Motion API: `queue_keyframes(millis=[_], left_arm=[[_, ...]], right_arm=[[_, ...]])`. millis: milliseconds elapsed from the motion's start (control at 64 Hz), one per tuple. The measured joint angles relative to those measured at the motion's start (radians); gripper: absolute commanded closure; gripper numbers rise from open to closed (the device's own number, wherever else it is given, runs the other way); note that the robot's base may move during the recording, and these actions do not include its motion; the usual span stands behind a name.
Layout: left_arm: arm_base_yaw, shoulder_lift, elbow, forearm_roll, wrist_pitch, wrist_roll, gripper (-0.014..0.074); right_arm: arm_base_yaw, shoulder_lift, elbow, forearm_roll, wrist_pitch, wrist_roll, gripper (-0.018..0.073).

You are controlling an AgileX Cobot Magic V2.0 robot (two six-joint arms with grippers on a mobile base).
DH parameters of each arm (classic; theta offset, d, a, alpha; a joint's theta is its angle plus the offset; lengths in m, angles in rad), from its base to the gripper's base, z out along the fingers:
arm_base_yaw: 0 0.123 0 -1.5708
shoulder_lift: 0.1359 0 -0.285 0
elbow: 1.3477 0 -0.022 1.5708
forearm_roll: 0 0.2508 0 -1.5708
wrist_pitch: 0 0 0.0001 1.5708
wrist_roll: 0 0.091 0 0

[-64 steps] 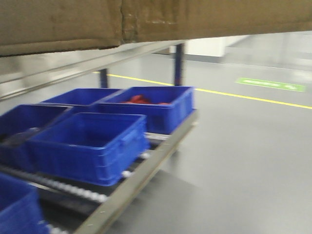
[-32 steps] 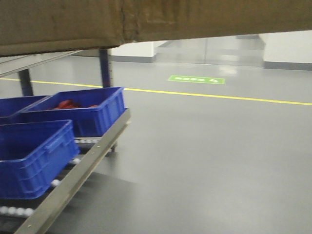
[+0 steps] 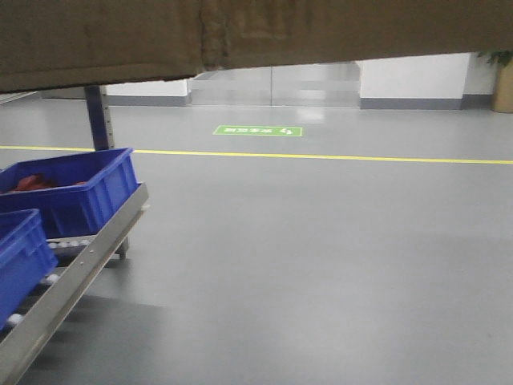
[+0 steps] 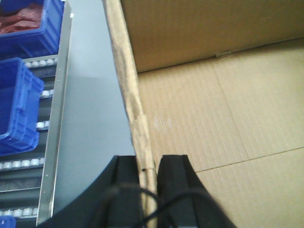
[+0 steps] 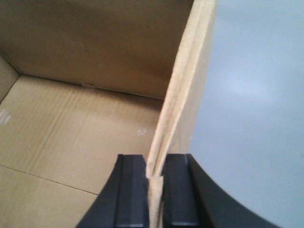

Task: Grab carton from right shelf to conveyor
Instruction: 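Hold the carton with both grippers while the base drives across the floor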

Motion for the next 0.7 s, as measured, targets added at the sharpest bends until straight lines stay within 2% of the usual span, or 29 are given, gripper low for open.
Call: queue_keyframes(millis=[703], left_arm=[[-0.001,0.0,0.0,0.0,0.0,0.0,0.0616]], right_arm=[[0.0,0.0,0.0,0.0,0.0,0.0,0.0627]])
